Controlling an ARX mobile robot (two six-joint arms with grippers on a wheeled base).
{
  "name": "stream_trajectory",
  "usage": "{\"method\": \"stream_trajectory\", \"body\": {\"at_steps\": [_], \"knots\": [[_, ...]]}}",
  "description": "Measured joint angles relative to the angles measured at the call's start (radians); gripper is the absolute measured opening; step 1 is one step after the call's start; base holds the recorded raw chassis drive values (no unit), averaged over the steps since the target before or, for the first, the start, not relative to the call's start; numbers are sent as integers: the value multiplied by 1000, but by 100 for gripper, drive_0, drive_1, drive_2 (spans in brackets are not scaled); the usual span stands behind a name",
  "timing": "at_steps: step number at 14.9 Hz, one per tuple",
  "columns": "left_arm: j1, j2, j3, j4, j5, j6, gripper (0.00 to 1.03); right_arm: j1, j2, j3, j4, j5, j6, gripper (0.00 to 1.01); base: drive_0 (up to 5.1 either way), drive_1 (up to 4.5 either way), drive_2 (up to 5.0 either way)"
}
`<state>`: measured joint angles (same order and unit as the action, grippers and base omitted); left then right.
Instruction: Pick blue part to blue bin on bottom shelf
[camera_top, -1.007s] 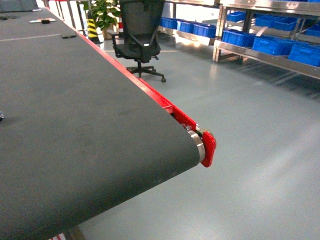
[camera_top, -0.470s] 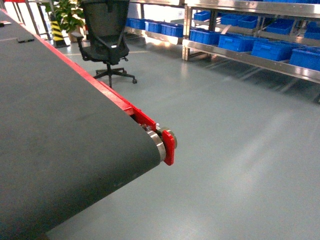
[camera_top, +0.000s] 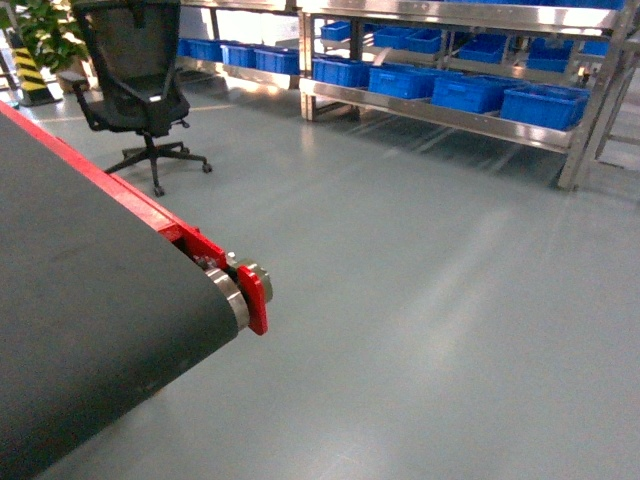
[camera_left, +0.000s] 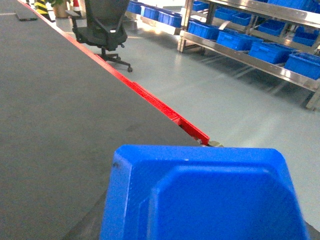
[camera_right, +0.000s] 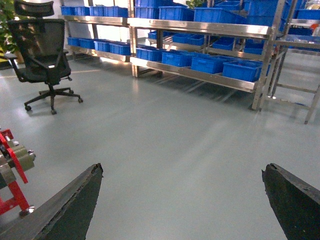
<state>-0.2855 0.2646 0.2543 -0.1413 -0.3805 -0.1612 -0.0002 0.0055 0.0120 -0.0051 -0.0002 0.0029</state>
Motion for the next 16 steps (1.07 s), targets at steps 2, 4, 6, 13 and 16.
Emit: {"method": "stream_trajectory", "body": {"at_steps": [2, 4, 6, 13, 16], "knots": [[0, 0, 0, 0, 0, 0, 44, 0, 0, 0, 0, 0, 0, 98, -163, -163, -163], [0, 0, 0, 0, 0, 0, 44, 0, 0, 0, 0, 0, 0, 98, -162, -162, -162], [-1, 0, 0, 0, 3, 0, 44, 0, 0, 0, 0, 0, 0, 98, -152, -152, -152], [-1, 0, 0, 0, 3, 0, 44, 0, 0, 0, 0, 0, 0, 98, -161, -161, -161], [-1, 0, 0, 0, 3, 0, 43, 0, 0, 0, 0, 0, 0, 98, -169, -169, -169]]}}
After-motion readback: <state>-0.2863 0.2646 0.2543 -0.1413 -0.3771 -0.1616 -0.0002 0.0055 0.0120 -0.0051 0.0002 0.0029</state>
